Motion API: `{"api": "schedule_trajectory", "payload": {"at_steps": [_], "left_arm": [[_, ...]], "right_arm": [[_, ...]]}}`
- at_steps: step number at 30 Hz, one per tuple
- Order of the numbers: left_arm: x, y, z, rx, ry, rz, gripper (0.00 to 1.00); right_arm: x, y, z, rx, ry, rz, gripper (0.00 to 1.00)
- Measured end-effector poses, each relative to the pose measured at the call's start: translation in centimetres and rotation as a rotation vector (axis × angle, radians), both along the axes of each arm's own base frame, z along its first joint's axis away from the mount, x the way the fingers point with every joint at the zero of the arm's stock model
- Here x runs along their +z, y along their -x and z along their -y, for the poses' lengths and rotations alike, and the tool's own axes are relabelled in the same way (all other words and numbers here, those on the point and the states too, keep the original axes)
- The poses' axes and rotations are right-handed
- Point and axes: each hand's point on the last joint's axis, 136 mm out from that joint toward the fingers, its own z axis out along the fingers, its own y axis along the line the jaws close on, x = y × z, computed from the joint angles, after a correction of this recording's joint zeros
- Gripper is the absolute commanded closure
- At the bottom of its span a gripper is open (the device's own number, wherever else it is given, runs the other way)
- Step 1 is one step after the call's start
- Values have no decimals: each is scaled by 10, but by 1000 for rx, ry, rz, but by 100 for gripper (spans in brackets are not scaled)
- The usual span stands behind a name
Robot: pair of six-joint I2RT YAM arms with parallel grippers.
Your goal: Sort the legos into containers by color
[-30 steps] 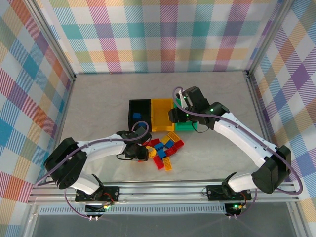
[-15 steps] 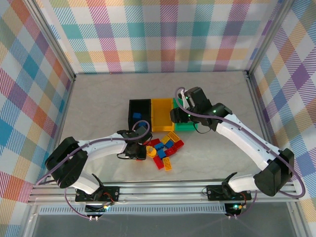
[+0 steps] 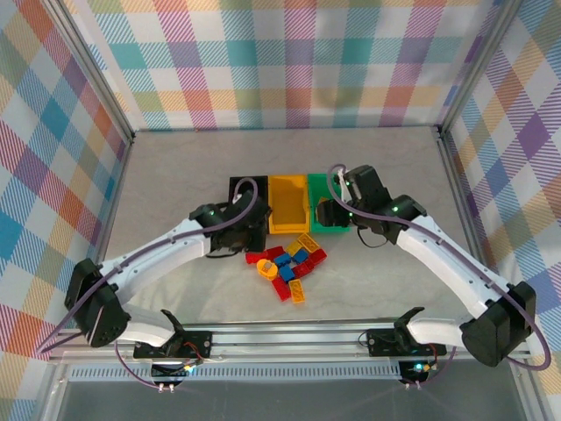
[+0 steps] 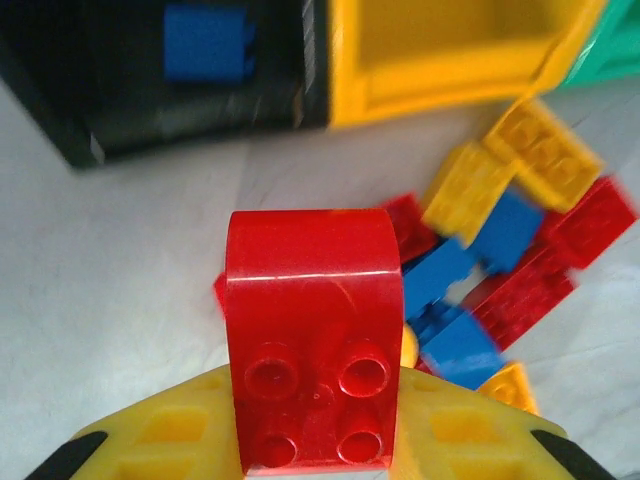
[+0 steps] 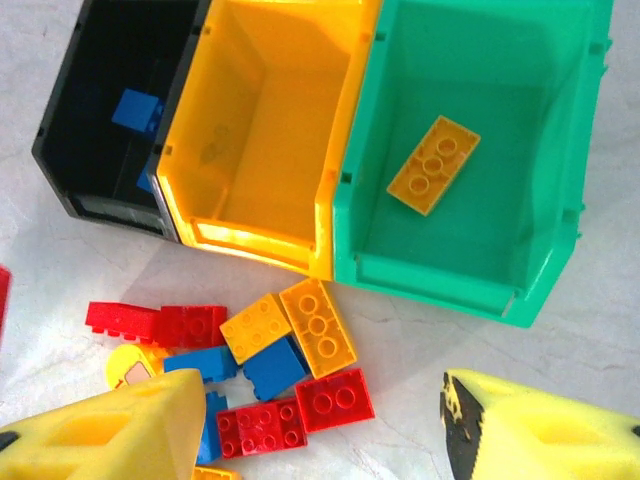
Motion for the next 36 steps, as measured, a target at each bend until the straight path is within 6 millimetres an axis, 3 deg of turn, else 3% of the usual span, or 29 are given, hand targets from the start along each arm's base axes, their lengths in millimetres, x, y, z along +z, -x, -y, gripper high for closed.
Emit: {"api": "schedule_trajectory", "payload": {"at_steps": [4, 7, 12, 18, 22, 26, 31, 36], "left_arm": [[21, -38, 30, -22, -1, 65, 72], [23, -66, 50, -27, -2, 90, 72], [9, -113, 70, -6, -8, 112, 72], [-25, -158, 64, 54, -16, 97, 73], [-41, -167, 56, 76, -25, 73, 73], [-40, -170, 59, 75, -9, 83, 68], [-38, -171, 62, 66, 5, 84, 47], [-36, -172, 63, 68, 16, 94, 38]], "right_arm": [[-16, 13, 9, -15, 8, -35, 36], [-23, 23, 15, -26, 7, -54, 35], [-30, 35, 20, -30, -9, -74, 35], [-47, 47, 23, -25, -5, -122, 35], [-59, 54, 24, -26, -5, -160, 35], [-70, 60, 24, -22, -4, -190, 35], [-80, 63, 16, -10, -6, -220, 35], [-99, 67, 4, 15, 16, -263, 35]]}}
